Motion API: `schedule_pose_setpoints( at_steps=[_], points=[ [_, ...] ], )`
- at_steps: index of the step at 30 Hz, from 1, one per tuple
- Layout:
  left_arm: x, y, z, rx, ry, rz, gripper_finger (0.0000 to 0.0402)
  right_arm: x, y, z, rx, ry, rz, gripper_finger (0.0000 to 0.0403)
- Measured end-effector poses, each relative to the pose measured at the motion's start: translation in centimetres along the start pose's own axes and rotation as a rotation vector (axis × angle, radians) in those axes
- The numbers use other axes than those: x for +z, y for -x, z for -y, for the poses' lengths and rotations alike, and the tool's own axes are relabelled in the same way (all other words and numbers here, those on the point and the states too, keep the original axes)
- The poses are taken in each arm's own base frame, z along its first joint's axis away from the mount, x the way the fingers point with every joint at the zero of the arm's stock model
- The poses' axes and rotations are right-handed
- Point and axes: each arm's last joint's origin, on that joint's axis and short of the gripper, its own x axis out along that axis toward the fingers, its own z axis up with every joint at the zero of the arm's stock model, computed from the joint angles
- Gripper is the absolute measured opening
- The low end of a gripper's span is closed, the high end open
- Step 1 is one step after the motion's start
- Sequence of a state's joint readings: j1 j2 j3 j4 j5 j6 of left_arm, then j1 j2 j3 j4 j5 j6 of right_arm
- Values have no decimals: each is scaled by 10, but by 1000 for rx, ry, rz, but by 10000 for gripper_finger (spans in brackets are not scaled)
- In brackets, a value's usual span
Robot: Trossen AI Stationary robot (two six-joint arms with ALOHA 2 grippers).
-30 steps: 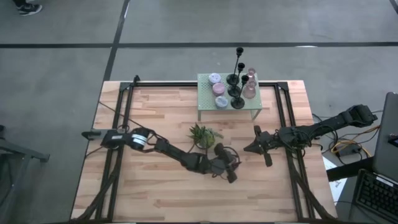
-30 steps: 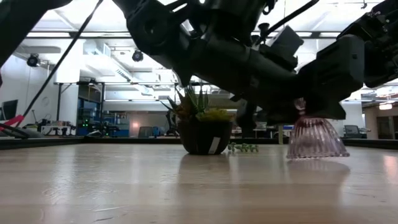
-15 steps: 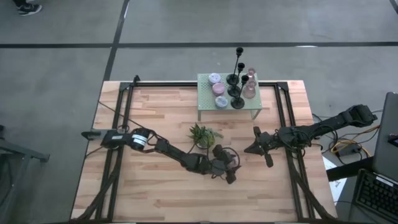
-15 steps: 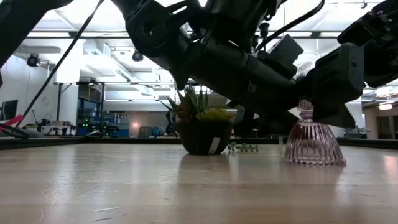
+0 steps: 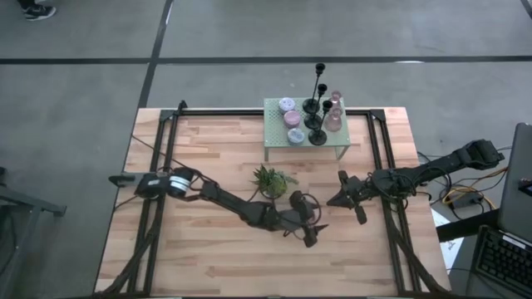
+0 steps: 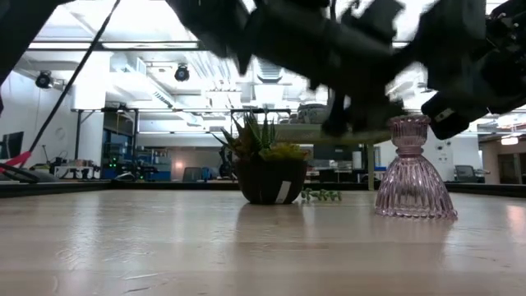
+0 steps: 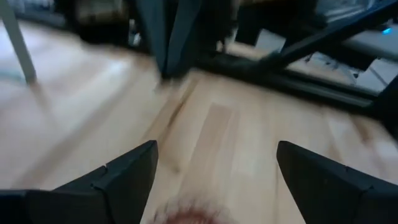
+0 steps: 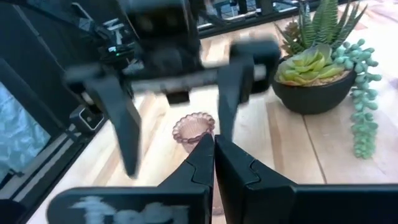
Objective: Pick & Place candle stick holders
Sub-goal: Put the glass candle holder on the shelf
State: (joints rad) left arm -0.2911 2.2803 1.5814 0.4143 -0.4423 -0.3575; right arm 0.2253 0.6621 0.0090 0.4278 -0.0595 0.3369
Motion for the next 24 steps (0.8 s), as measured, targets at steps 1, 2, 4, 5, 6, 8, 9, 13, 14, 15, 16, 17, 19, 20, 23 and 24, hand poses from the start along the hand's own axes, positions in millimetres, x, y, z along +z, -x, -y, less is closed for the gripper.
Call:
schedule_pose_setpoints(
  at_steps=[1, 2, 4, 5, 6, 8, 9, 13, 14, 15, 16, 17, 19, 20, 23, 24],
  points=[
    [6, 3, 1, -5, -17, 12, 333, 0, 0, 0, 2, -3, 0, 9],
    [14, 6, 2, -9, -32, 25, 333, 0, 0, 0, 2, -7, 1, 9],
    [26, 12, 4, -14, -61, 44, 334, 0, 0, 0, 4, -16, -1, 9],
    [32, 16, 5, -13, -82, 38, 334, 0, 0, 0, 5, -27, -2, 9],
    [36, 19, 4, -9, -93, 34, 335, 0, 0, 0, 5, -37, -3, 9],
    [43, 31, 4, 11, -100, 39, 335, 0, 0, 0, 9, -55, -5, 9],
    [44, 37, 4, 32, -104, 46, 335, 0, 0, -1, 16, -58, -6, 11],
    [40, 69, 1, 126, -124, 86, 335, 0, 0, -2, 36, -75, -12, 38],
    [37, 79, 1, 134, -123, 102, 335, 0, 0, -2, 37, -78, -12, 48],
    [34, 89, 0, 137, -129, 117, 335, 1, -1, -3, 39, -79, -12, 61],
    [32, 100, -1, 133, -133, 134, 335, 3, -1, -4, 41, -79, -9, 75],
    [30, 111, -3, 122, -135, 151, 335, 5, -1, -4, 43, -79, -5, 90],
    [26, 133, -11, 105, -138, 170, 335, 9, -3, -6, 39, -78, -1, 118],
    [24, 144, -17, 101, -169, 160, 335, 11, -4, -7, 36, -78, 4, 133],
    [12, 172, -43, 129, -212, 113, 335, 20, -8, -9, 3, -97, -22, 169],
    [8, 179, -49, 122, -126, 125, 335, 23, -9, -9, -8, -99, -38, 179]
  ],
)
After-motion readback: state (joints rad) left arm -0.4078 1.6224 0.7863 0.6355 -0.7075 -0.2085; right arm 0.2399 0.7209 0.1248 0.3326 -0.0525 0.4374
